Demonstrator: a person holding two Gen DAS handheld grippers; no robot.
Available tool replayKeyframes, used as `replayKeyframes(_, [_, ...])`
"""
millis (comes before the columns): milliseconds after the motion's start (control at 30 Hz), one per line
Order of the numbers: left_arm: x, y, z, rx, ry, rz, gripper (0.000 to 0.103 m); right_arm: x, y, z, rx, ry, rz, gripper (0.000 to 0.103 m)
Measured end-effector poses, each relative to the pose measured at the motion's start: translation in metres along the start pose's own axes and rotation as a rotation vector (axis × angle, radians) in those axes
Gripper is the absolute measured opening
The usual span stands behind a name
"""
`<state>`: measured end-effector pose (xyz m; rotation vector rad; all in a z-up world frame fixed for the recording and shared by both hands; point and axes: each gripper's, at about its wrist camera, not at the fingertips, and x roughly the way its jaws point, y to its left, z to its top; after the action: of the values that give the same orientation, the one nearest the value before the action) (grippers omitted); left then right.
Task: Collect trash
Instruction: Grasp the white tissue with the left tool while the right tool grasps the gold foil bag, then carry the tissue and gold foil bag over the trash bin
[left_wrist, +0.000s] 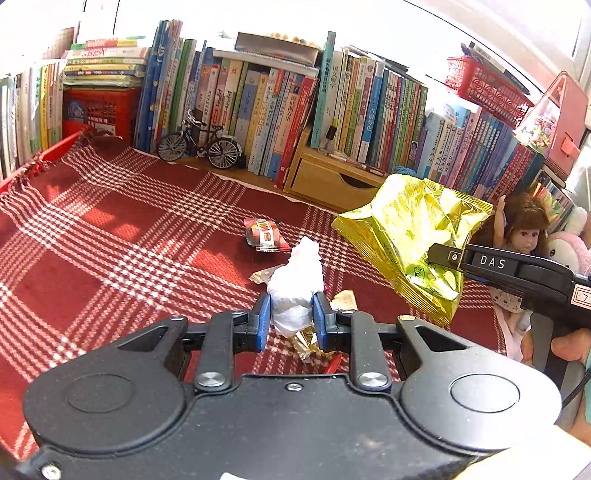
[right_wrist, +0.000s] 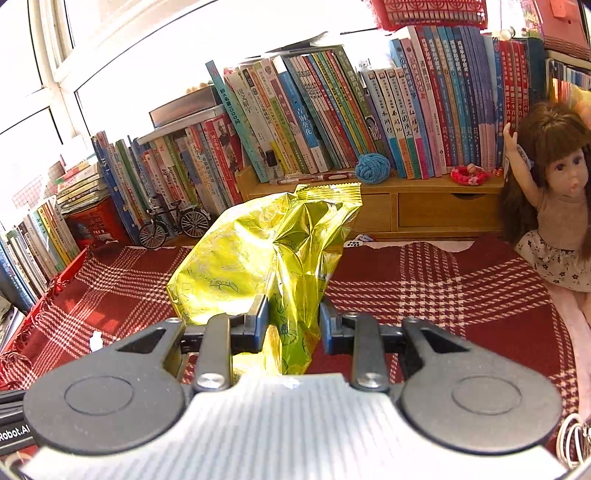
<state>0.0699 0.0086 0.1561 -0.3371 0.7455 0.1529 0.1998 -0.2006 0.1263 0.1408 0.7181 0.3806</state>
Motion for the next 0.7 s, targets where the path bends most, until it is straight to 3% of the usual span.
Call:
replayKeyframes(333, [-0.167,0.000,-0.037,0.012,-0.016,0.083,0.023,-0.114,0.041,-0.020,-0.031,0.044,0.048,0.033])
replayKeyframes(567, [-0.244,0.008,-0.096,-0.013,0.018,0.174,0.023,-0.176,0.084,-0.052,-0.131,0.113,0.161,0.033])
replayKeyframes(700, [-0.273,0.021,-0.132,-0.079,0.048,0.217,0.023,-0.203,0.101,-0.081,-0.202,0.147,0.214,0.033])
